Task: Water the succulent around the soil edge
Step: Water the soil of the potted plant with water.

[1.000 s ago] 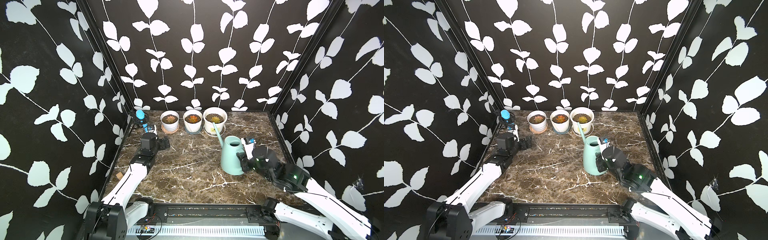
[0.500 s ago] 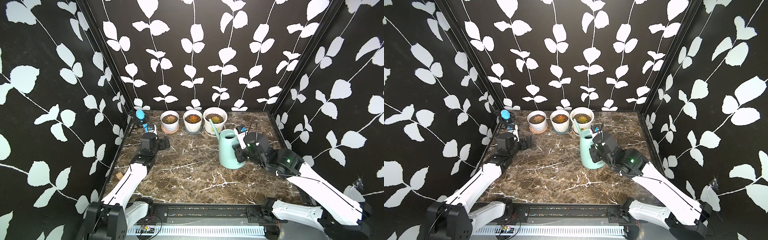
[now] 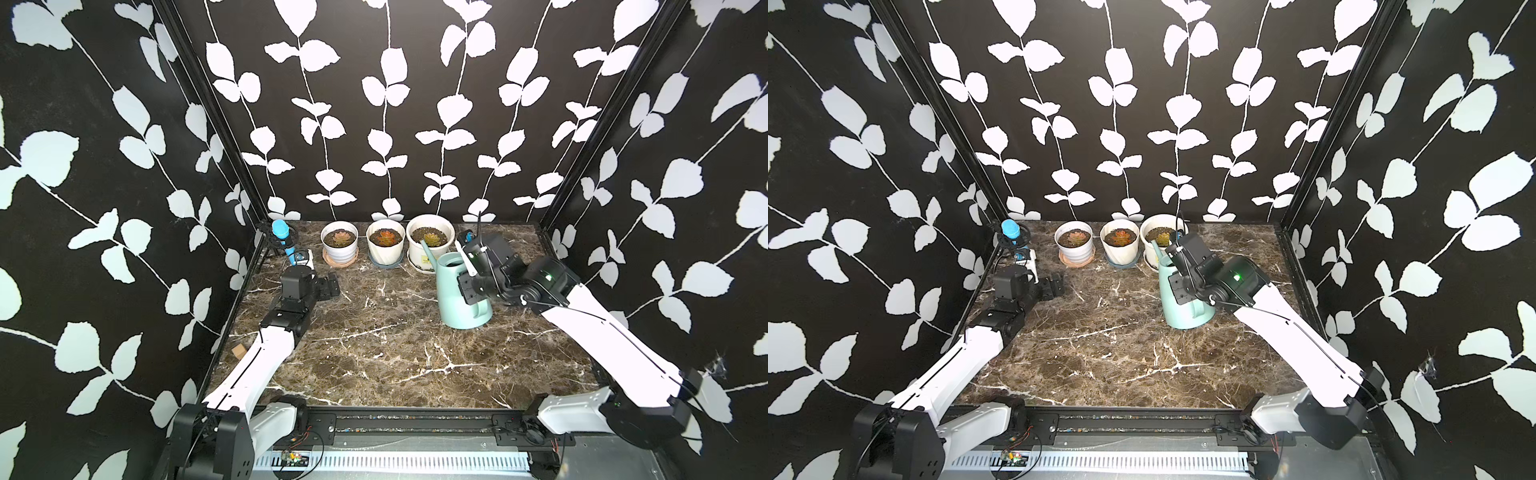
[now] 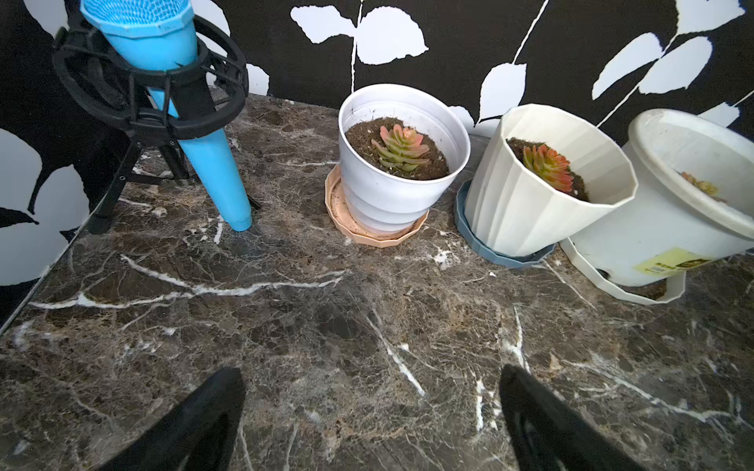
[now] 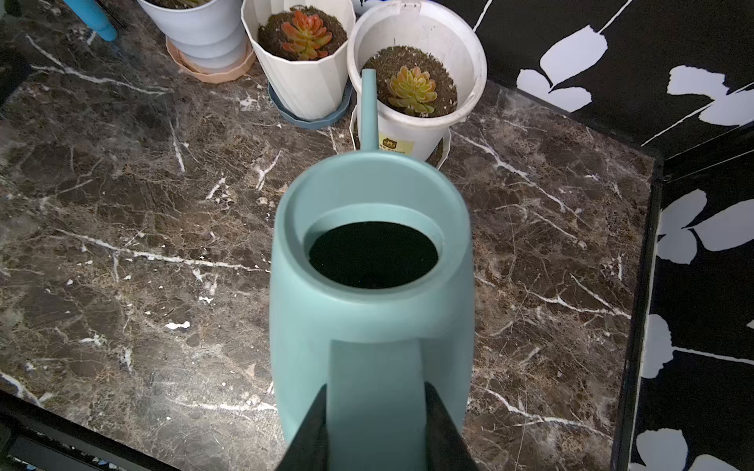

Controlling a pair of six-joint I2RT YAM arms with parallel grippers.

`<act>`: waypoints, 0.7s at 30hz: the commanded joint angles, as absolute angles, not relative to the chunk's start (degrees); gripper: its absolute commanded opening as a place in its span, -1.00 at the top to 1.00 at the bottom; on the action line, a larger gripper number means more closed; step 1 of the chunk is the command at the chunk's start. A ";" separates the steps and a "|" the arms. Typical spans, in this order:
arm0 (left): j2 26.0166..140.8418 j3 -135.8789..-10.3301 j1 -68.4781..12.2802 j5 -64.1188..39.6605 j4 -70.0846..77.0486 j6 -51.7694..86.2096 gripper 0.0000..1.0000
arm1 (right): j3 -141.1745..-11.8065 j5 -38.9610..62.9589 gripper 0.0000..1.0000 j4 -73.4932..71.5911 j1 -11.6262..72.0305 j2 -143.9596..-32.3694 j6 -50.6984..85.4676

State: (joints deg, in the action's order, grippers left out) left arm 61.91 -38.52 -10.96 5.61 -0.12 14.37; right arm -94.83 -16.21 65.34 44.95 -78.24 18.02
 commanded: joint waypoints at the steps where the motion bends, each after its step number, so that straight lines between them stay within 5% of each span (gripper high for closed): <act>1: 60.47 -39.81 -11.20 6.24 -0.37 13.84 -0.97 | -99.79 -16.26 1.00 66.20 44.18 -78.68 18.85; 21: 60.51 -39.90 -11.23 6.45 -0.27 13.67 -0.97 | -117.13 -15.06 1.00 74.12 42.32 -91.28 19.51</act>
State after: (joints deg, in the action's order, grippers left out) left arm 61.91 -38.52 -10.96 5.65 -0.12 14.33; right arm -113.03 -15.16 73.58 42.85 -90.98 18.90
